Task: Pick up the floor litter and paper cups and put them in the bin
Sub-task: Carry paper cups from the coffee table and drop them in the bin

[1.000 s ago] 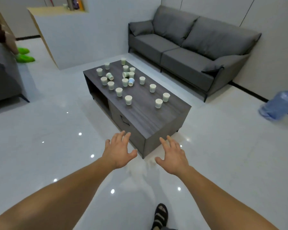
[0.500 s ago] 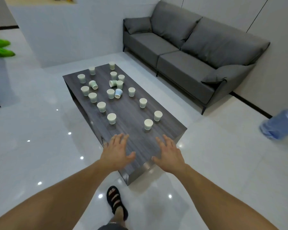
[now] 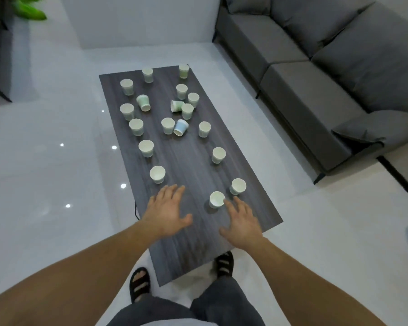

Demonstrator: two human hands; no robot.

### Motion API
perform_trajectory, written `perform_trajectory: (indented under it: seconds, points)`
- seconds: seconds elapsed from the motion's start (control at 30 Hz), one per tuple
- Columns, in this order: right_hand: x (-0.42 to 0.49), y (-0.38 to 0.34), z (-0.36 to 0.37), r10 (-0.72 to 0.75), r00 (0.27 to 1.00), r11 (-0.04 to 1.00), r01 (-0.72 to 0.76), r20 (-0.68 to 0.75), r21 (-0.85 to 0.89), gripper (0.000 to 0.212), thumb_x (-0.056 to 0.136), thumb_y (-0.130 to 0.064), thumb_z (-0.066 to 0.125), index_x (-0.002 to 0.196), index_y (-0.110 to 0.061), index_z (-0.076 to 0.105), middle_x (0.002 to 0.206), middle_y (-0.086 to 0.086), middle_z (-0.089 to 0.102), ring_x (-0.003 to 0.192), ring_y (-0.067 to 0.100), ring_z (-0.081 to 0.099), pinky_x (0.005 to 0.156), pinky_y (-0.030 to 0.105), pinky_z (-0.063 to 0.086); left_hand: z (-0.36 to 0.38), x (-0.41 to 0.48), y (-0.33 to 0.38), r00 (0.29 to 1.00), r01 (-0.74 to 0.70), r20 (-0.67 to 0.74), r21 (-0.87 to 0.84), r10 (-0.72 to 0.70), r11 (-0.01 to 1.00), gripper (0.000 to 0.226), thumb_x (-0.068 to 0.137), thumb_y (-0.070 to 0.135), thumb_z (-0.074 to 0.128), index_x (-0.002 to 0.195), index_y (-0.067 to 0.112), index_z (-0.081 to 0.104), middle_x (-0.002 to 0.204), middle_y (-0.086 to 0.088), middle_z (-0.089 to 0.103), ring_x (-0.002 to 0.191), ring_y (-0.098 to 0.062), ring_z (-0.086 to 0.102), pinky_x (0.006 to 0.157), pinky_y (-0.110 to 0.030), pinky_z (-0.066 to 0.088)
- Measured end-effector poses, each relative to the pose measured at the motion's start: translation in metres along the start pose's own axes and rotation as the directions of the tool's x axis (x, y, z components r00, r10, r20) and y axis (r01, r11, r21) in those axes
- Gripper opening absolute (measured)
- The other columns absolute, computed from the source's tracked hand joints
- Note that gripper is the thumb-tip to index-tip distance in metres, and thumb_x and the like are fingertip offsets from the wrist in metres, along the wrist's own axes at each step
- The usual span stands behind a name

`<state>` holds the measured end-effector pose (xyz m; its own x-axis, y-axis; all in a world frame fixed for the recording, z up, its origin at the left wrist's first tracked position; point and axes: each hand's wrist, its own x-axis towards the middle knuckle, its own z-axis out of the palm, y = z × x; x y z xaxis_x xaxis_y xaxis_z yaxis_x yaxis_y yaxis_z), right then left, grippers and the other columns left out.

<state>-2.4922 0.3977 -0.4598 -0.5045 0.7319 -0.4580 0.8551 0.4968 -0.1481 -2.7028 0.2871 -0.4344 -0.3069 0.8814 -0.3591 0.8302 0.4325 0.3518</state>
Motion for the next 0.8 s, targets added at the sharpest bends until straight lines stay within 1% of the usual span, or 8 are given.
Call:
perform_trajectory:
  seconds: [0.17, 0.27, 0.43, 0.57, 0.63, 0.67, 0.73, 0.8]
  points:
    - [0.093, 0.036, 0.005, -0.206, 0.966, 0.974, 0.217, 0.154, -0.059, 0.080, 0.086, -0.041, 0.062, 0.150, -0.030, 0.015, 0.161, 0.003, 0.004, 0.147, 0.029, 0.006, 0.111, 0.048, 0.033, 0.032, 0.044, 0.029, 0.976, 0.216, 0.020, -0.095, -0.215, 0.972, 0.088, 0.084, 0.056, 0.052, 0.152, 0.021, 0.010, 0.158, -0.003, 0.015, 0.145, -0.023, 0.012, 0.116, -0.045, 0.021]
    - [0.148, 0.053, 0.018, -0.280, 0.933, 0.948, 0.306, 0.226, -0.088, 0.080, 0.085, -0.035, 0.064, 0.150, -0.029, 0.018, 0.161, 0.003, 0.005, 0.147, 0.030, 0.006, 0.109, 0.049, 0.034, 0.059, 0.069, 0.045, 0.948, 0.319, 0.055, -0.158, -0.314, 0.934, 0.089, 0.083, 0.054, 0.056, 0.152, 0.021, 0.010, 0.157, -0.003, 0.018, 0.144, -0.023, 0.015, 0.115, -0.044, 0.023]
    - [0.219, 0.063, 0.056, -0.408, 0.848, 0.854, 0.486, 0.339, -0.188, 0.087, 0.079, -0.026, 0.067, 0.150, -0.028, 0.018, 0.160, 0.006, 0.006, 0.144, 0.036, 0.011, 0.107, 0.053, 0.032, 0.110, 0.098, 0.050, 0.910, 0.415, 0.091, -0.237, -0.405, 0.879, 0.090, 0.083, 0.048, 0.061, 0.152, 0.022, 0.010, 0.156, -0.003, 0.017, 0.143, -0.021, 0.016, 0.116, -0.042, 0.024]
    - [0.241, 0.067, 0.092, -0.476, 0.770, 0.785, 0.590, 0.426, -0.189, 0.077, 0.085, -0.018, 0.061, 0.151, -0.027, 0.021, 0.160, 0.006, 0.007, 0.144, 0.035, 0.013, 0.107, 0.051, 0.035, 0.146, 0.107, 0.050, 0.882, 0.471, 0.133, -0.314, -0.453, 0.825, 0.092, 0.083, 0.042, 0.065, 0.153, 0.022, 0.009, 0.156, -0.003, 0.019, 0.143, -0.021, 0.017, 0.115, -0.041, 0.026]
    - [0.244, 0.068, 0.099, -0.474, 0.764, 0.803, 0.579, 0.438, -0.141, 0.072, 0.086, -0.019, 0.061, 0.149, -0.026, 0.027, 0.155, 0.009, 0.021, 0.138, 0.034, 0.026, 0.106, 0.045, 0.038, 0.158, 0.110, 0.050, 0.877, 0.479, 0.150, -0.362, -0.457, 0.800, 0.093, 0.082, 0.040, 0.067, 0.153, 0.021, 0.010, 0.155, -0.004, 0.022, 0.141, -0.021, 0.020, 0.115, -0.040, 0.027]
    - [0.242, 0.067, 0.100, -0.456, 0.782, 0.844, 0.532, 0.424, -0.073, 0.070, 0.087, -0.022, 0.062, 0.149, -0.025, 0.030, 0.151, 0.009, 0.029, 0.134, 0.033, 0.033, 0.105, 0.042, 0.039, 0.163, 0.111, 0.050, 0.876, 0.478, 0.145, -0.382, -0.459, 0.791, 0.093, 0.082, 0.040, 0.068, 0.153, 0.021, 0.010, 0.154, -0.004, 0.024, 0.141, -0.022, 0.023, 0.115, -0.039, 0.027]
    - [0.232, 0.060, 0.096, -0.401, 0.837, 0.916, 0.371, 0.372, 0.152, 0.072, 0.087, -0.030, 0.065, 0.149, -0.021, 0.032, 0.145, 0.010, 0.038, 0.129, 0.032, 0.042, 0.105, 0.039, 0.038, 0.169, 0.113, 0.052, 0.878, 0.472, 0.133, -0.406, -0.460, 0.783, 0.095, 0.080, 0.040, 0.070, 0.153, 0.020, 0.011, 0.154, -0.005, 0.027, 0.139, -0.022, 0.026, 0.114, -0.035, 0.027]
    - [0.214, 0.053, 0.086, -0.412, 0.842, 0.886, 0.283, 0.347, 0.366, 0.077, 0.086, -0.037, 0.067, 0.151, -0.019, 0.030, 0.145, 0.008, 0.045, 0.130, 0.026, 0.046, 0.107, 0.039, 0.038, 0.171, 0.114, 0.057, 0.880, 0.467, 0.153, -0.452, -0.449, 0.760, 0.098, 0.078, 0.038, 0.072, 0.153, 0.020, 0.011, 0.154, -0.004, 0.028, 0.139, -0.021, 0.027, 0.111, -0.032, 0.028]
